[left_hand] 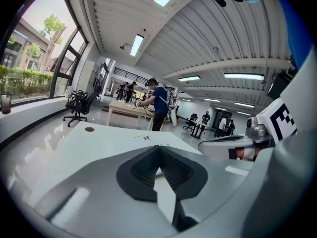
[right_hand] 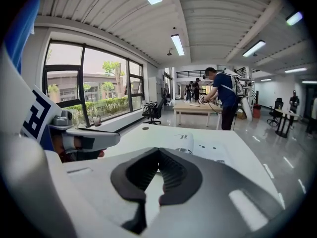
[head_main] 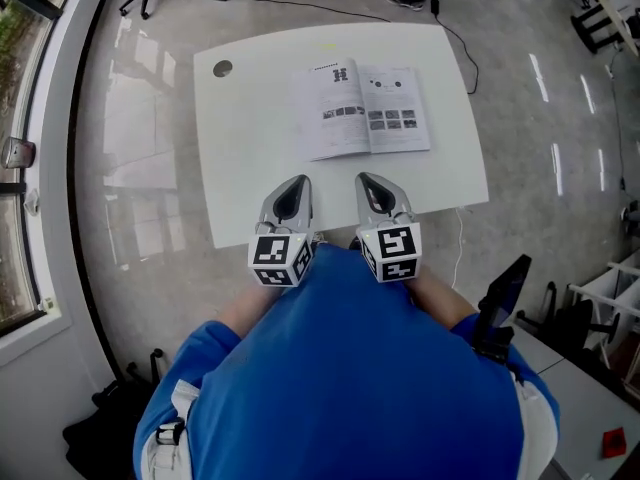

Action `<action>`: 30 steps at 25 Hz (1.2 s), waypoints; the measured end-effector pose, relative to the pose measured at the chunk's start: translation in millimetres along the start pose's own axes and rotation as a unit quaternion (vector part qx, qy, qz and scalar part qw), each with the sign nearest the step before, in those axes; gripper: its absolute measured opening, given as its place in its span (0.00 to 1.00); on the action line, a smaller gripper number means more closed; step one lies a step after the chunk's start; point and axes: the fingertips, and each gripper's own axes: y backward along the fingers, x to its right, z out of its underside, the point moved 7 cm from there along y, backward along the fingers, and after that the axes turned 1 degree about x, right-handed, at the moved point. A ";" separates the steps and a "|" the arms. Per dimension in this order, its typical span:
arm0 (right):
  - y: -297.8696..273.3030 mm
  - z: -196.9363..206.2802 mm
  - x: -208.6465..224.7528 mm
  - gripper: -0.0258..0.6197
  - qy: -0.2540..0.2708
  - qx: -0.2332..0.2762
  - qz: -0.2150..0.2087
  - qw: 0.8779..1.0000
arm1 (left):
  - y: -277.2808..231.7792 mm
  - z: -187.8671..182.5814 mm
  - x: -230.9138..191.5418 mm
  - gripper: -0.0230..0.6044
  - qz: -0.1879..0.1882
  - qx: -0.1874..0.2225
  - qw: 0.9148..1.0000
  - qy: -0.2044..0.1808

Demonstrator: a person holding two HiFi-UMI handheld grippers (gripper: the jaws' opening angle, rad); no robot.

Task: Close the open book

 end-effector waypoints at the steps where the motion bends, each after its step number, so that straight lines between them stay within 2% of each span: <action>1: -4.3 1.0 0.4 0.04 0.005 -0.003 0.004 1.000 | -2.4 1.7 -3.8 0.05 0.000 -0.003 1.000 0.000; 7: -29.0 7.5 6.3 0.04 0.037 -0.019 0.003 0.999 | -18.1 10.5 -17.5 0.05 -0.012 -0.017 1.000 0.007; 10: -41.2 13.5 6.6 0.04 0.085 -0.030 -0.006 0.996 | -24.8 13.7 -20.9 0.05 -0.021 -0.024 0.999 0.006; 14: -58.2 21.6 8.2 0.04 0.162 -0.048 -0.010 0.986 | -32.2 20.5 -27.7 0.05 -0.033 -0.040 0.999 0.008; 19: -84.6 36.6 6.7 0.05 0.228 -0.075 -0.029 0.970 | -42.2 34.5 -38.0 0.05 -0.045 -0.061 0.997 0.011; 23: -101.4 49.7 1.6 0.13 0.260 -0.096 -0.051 0.959 | -48.4 47.7 -46.0 0.05 -0.051 -0.077 0.996 0.019; 30: -119.1 64.1 -3.1 0.16 0.295 -0.114 -0.062 0.947 | -65.3 68.9 -55.4 0.05 -0.046 -0.108 0.993 0.016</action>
